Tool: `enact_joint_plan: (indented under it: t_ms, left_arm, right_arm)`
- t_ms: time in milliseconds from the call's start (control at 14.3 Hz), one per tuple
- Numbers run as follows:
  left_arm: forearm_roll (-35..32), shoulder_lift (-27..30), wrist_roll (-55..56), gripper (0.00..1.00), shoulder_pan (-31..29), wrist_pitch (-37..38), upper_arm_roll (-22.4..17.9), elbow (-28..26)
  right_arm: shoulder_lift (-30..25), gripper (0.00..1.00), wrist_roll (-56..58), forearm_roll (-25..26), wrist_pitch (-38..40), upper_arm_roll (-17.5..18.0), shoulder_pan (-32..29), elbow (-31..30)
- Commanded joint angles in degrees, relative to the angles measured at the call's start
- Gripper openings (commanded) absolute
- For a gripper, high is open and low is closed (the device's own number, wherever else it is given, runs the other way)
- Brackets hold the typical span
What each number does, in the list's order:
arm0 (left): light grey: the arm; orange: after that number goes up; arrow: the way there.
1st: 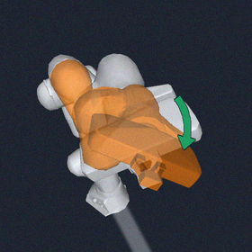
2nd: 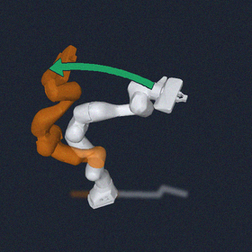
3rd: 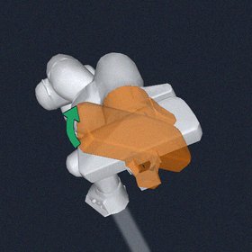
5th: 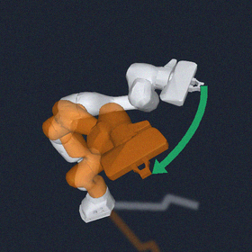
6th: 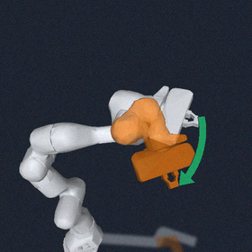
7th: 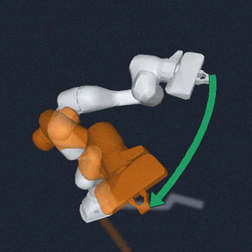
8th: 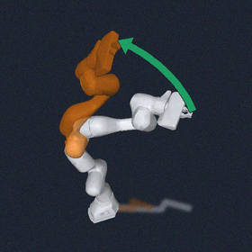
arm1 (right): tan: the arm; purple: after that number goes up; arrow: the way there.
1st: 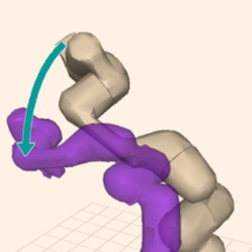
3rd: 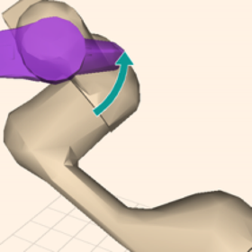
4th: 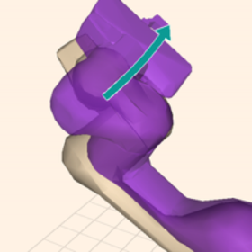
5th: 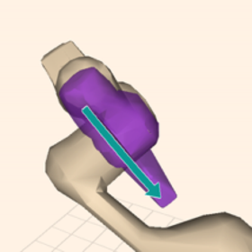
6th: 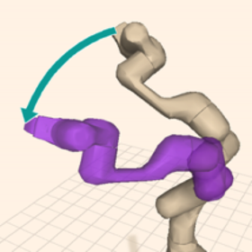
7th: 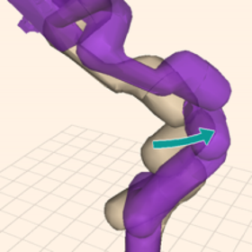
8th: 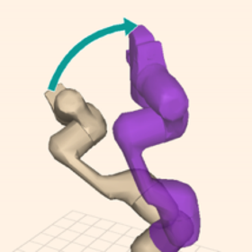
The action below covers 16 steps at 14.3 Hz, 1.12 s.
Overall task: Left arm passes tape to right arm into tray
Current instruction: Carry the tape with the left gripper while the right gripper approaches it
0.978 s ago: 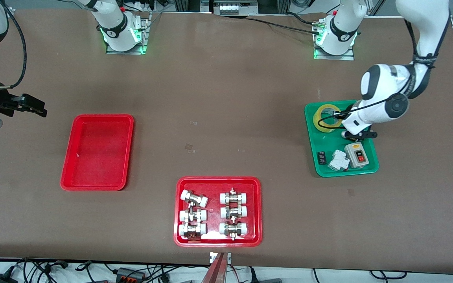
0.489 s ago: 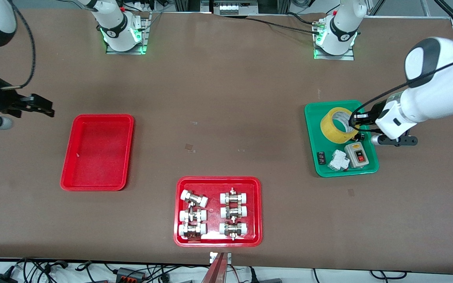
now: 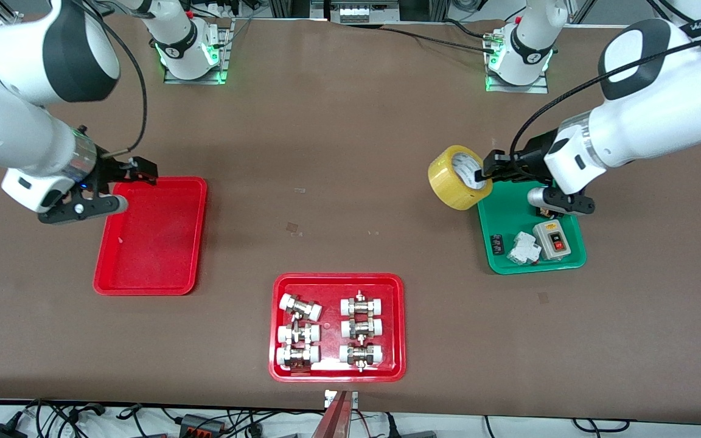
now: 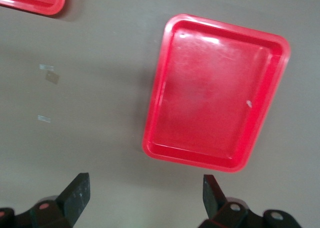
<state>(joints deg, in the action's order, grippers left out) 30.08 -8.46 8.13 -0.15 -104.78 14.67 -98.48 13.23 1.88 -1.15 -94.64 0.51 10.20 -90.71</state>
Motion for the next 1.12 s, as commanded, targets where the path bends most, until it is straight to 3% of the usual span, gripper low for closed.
enact_joint_plan:
  t_ms: [0,210,419,629,838,1048]
  left_arm:
    - [2.2,-2.9,3.3,0.00,2.1,-2.4,2.3,2.7]
    - [2.3,-6.0,12.9,0.00,8.5,-7.7,2.6,3.4]
    - [2.7,-9.9,21.3,0.00,14.1,-15.2,2.7,3.7]
    - [6.0,-12.7,30.5,0.00,19.7,-24.7,2.7,3.4]
    - [7.0,-14.8,32.5,0.00,20.4,-33.5,2.7,3.5]
    - [7.2,-15.5,32.7,0.00,21.3,-34.1,2.7,3.7]
  right_arm:
    - [2.2,1.00,0.8,-8.9,0.0,0.1,1.9,2.6]
    - [3.7,1.00,5.4,-26.0,-0.3,-0.1,1.8,3.7]
    - [5.6,1.00,8.4,-33.4,-0.4,0.0,1.9,5.6]
    - [9.3,1.00,15.7,-49.1,-0.3,-0.2,0.7,5.8]
    - [11.6,1.00,18.7,-51.4,-1.2,-0.2,0.9,5.8]
    - [13.6,1.00,22.6,-53.0,-3.3,0.1,1.7,5.8]
